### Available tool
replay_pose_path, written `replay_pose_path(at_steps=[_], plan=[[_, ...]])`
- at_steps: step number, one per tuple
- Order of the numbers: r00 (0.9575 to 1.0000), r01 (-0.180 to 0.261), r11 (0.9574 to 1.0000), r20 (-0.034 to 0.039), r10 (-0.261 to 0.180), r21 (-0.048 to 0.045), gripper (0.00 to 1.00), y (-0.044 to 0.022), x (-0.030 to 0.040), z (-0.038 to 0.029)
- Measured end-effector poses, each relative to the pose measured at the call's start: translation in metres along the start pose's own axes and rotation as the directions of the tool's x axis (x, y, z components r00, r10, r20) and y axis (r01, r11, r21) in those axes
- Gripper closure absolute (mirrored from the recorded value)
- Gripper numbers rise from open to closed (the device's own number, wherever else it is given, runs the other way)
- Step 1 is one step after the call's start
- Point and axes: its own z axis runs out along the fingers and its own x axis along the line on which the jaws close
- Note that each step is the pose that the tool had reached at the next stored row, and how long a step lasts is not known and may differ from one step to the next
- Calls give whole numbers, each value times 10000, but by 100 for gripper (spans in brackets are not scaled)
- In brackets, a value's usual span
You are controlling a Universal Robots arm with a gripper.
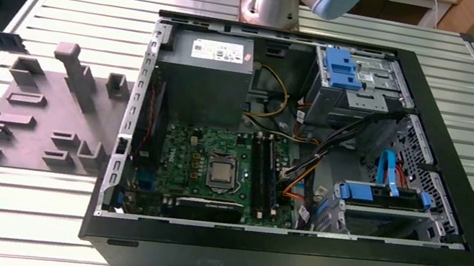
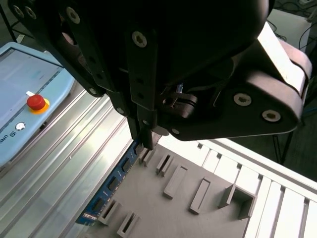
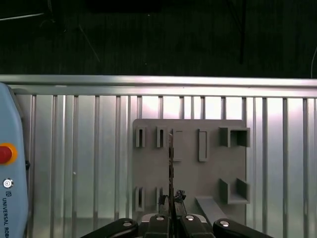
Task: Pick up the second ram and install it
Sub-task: 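Pick up the second ram and move it above second insertion slot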
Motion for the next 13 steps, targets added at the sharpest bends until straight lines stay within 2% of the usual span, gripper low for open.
replay_pose_path(at_steps=[2, 13], plan=[[10000, -1, 10000, 0, 1, 1, 86, 0, -1, -20], [10000, -7, 10000, -1, 7, -2, 86, -5, -2, -23]])
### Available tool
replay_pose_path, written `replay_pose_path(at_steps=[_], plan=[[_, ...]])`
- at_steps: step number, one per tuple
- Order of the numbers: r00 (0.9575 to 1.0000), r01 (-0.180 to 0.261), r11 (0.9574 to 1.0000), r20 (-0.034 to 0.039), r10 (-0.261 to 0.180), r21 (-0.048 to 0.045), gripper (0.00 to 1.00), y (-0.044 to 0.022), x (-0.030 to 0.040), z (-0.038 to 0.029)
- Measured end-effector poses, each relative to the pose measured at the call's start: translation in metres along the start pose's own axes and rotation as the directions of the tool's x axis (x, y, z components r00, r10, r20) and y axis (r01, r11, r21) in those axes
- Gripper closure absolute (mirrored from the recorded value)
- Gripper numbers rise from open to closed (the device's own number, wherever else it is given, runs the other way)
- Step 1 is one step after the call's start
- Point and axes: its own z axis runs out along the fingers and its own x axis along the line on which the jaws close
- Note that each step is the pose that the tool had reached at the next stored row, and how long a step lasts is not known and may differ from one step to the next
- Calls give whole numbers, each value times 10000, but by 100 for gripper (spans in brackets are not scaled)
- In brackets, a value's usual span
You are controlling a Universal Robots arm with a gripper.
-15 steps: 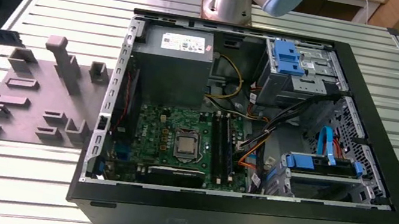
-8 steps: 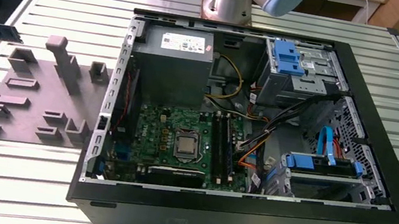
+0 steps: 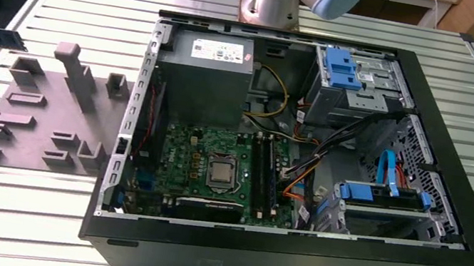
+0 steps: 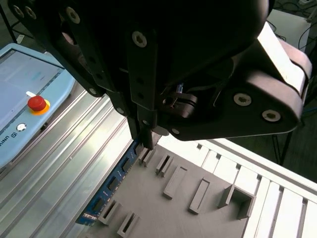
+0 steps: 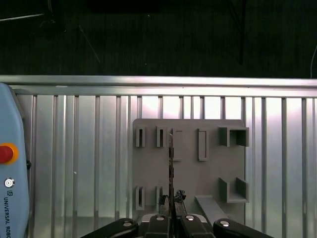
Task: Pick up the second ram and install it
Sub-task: 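Pick up the second ram and move it above second insertion slot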
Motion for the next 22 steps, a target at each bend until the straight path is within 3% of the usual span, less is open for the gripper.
replay_pose_path(at_steps=[8, 22], plan=[[10000, -1, 10000, 1, 1, 1, 86, -101, 0, -1], [10000, -1, 10000, 1, 1, 2, 86, -217, -1, -2]])
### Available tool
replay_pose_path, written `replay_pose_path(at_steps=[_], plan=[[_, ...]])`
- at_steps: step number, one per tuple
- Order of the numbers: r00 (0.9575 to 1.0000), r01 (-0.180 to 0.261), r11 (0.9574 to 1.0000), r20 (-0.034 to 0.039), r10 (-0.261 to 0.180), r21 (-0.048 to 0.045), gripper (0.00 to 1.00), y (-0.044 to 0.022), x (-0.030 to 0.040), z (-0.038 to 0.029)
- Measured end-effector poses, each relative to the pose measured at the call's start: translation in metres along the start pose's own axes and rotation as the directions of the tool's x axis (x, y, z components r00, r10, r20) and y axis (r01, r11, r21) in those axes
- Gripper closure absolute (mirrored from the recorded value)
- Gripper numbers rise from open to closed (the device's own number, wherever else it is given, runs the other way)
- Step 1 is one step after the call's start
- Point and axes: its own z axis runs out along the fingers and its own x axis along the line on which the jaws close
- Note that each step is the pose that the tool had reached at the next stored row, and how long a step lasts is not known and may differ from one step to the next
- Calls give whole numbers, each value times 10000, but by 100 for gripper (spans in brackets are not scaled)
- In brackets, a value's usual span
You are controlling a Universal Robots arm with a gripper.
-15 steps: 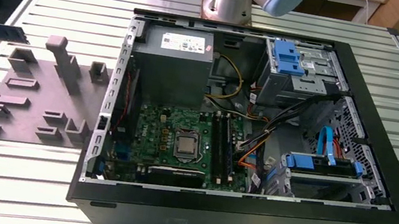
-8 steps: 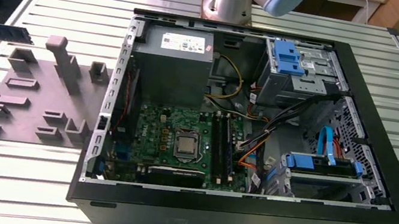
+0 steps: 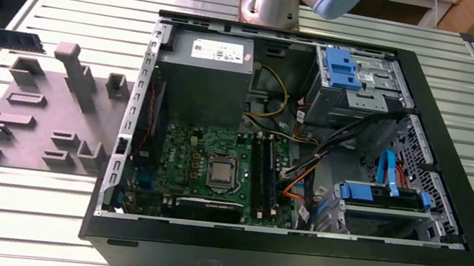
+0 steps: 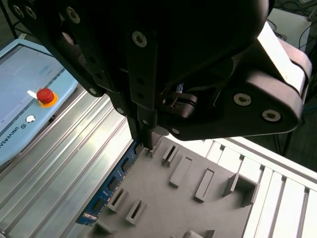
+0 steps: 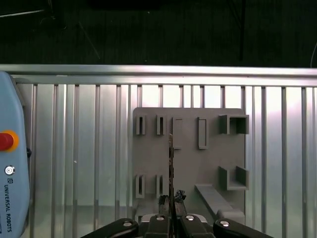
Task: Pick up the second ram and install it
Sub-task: 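Pick up the second ram and move it above second insertion slot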
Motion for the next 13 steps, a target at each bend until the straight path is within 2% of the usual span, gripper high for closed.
replay_pose_path(at_steps=[9, 13], plan=[[10000, 0, 10000, 0, 0, 0, 86, -147, -1, -2], [10000, 1, 10000, 1, -1, 1, 86, -241, -1, -3]])
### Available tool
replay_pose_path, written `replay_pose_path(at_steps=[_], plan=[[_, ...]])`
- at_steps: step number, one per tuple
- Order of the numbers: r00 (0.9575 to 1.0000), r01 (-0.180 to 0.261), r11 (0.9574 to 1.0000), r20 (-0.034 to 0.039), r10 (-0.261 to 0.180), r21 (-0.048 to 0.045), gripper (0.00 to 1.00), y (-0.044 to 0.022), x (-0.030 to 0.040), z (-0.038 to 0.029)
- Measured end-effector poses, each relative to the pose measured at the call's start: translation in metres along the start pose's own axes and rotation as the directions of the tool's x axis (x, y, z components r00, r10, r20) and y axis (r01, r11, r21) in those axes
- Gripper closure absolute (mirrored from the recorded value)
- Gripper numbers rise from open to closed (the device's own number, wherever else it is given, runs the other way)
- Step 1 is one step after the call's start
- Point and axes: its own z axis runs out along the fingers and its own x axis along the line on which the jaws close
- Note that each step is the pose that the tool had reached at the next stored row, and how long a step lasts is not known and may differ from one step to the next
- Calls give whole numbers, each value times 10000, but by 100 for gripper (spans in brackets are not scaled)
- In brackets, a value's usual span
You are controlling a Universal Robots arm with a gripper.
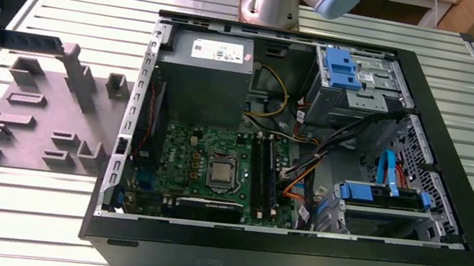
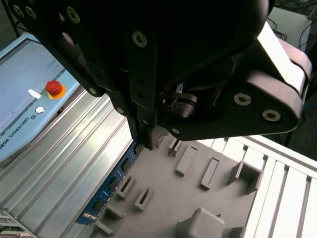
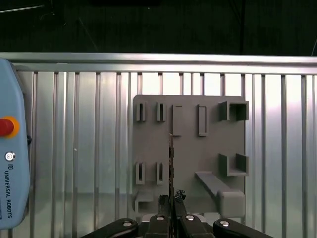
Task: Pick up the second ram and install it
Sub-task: 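Pick up the second ram and move it above second insertion slot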
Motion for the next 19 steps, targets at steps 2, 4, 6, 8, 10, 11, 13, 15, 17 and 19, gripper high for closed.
replay_pose_path(at_steps=[2, 4, 6, 8, 10, 11, 13, 15, 17, 19], plan=[[10000, -1, 10000, 0, 1, 0, 86, -123, -1, -2], [10000, -1, 10000, 0, 1, 0, 86, -168, -1, -2], [10000, -1, 10000, 0, 1, 0, 86, -208, -2, -3], [10000, 0, 10000, -1, 0, -1, 86, -248, -2, -4], [10000, 0, 10000, 0, 0, -1, 86, -283, -2, -5], [10000, -1, 10000, 0, 1, 0, 86, -301, -2, -5], [10000, -1, 10000, 0, 1, 0, 86, -335, -3, -5], [10000, 0, 10000, 0, 0, 0, 86, -369, -3, -6], [10000, -1, 10000, 0, 1, 0, 86, -404, -3, -6], [10000, -1, 10000, -1, 1, -1, 86, -438, -3, -7]])
